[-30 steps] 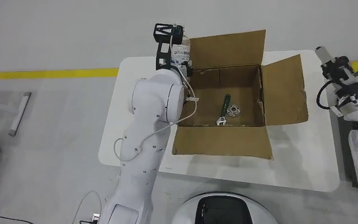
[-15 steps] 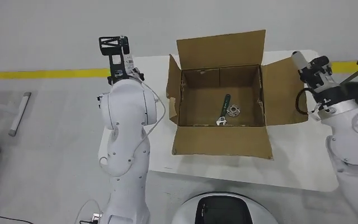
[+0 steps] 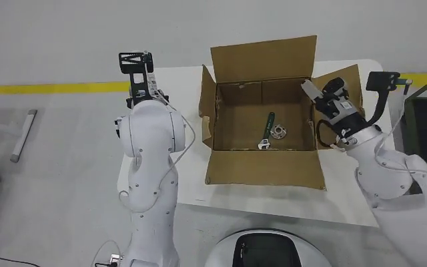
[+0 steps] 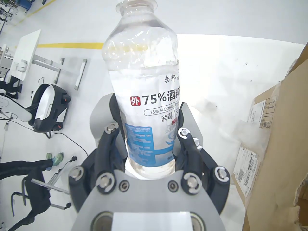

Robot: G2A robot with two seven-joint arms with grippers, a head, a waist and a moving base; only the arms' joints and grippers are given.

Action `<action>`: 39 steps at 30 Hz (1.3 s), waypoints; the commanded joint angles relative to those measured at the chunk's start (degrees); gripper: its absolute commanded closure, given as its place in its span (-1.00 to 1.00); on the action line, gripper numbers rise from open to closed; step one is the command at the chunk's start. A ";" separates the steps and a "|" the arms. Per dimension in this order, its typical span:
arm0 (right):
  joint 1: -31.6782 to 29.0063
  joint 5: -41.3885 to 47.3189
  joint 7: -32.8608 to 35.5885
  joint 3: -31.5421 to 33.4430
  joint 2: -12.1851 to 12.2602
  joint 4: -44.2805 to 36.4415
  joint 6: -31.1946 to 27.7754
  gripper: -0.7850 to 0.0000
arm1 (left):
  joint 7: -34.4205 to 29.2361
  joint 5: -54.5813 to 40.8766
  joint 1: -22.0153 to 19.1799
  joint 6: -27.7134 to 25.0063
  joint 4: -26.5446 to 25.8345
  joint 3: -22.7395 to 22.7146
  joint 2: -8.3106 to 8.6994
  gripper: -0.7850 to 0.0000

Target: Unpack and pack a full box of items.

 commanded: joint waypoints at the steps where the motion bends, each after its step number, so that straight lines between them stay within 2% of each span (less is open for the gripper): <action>1: -0.08 -1.75 0.09 -1.80 -0.16 0.83 0.17 -1.00 | 0.00 0.00 0.00 0.00 0.00 0.00 0.00 1.00; 4: -0.30 -3.80 0.18 -3.87 -0.40 2.14 0.53 -1.00 | 1.78 -1.41 1.80 -0.88 -0.29 0.22 -0.04 1.00; 9: -0.72 -5.32 0.74 -5.56 -0.70 3.33 1.12 -1.00 | -1.15 -2.47 4.49 -4.92 -2.05 0.86 -0.15 1.00; 14: -0.75 -5.68 1.71 -5.97 -0.95 3.86 1.99 -1.00 | -7.60 -7.80 7.77 -6.05 -3.08 -1.44 -0.36 1.00; 20: -0.58 -5.55 2.21 -5.73 -1.23 3.91 2.80 -1.00 | -7.60 -14.41 12.74 -8.11 -3.19 -4.85 -0.65 1.00; 21: -0.53 -5.45 2.36 -5.62 -1.28 3.88 2.82 -1.00 | -7.60 -14.73 13.69 -10.26 -3.26 -4.76 -0.67 1.00; 34: -0.19 -5.26 3.23 -4.90 -1.76 4.11 2.90 -1.00 | -7.60 -16.03 21.81 -11.57 -2.10 -4.52 -1.66 1.00; 39: 0.03 -5.39 3.46 -4.72 -1.91 4.62 2.65 -1.00 | -7.60 -15.89 23.17 -11.08 -2.11 -3.71 -2.08 1.00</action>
